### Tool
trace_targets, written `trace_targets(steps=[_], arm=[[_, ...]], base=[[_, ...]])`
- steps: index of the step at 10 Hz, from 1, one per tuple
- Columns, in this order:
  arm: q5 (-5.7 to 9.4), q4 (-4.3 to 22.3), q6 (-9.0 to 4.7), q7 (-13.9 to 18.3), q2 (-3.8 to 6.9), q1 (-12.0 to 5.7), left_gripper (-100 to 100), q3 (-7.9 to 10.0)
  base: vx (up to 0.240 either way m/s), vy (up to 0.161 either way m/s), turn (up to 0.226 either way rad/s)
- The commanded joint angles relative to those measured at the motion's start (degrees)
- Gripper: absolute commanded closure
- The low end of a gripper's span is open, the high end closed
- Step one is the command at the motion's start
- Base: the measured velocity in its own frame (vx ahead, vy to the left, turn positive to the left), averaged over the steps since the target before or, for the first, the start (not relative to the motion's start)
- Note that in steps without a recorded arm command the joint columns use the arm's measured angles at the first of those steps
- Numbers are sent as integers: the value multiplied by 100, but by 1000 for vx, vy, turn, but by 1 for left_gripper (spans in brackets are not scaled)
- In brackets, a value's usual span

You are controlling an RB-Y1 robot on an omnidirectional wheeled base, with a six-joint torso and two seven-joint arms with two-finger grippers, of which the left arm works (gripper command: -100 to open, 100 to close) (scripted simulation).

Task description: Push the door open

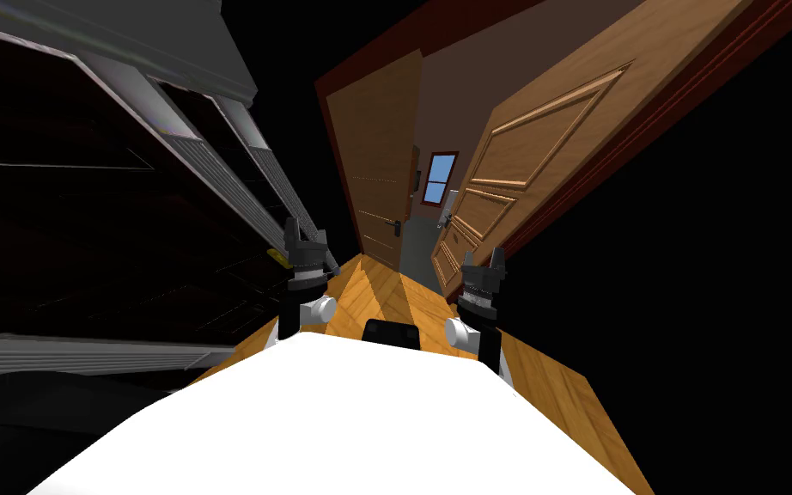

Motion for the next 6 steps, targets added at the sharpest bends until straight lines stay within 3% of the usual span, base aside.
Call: trace_targets(steps=[1,6], arm=[[-16,258,8,27,52,-149,-100,-29],[-56,928,29,97,161,-536,-100,-104]], base=[[69,71,-27],[89,29,-22]])
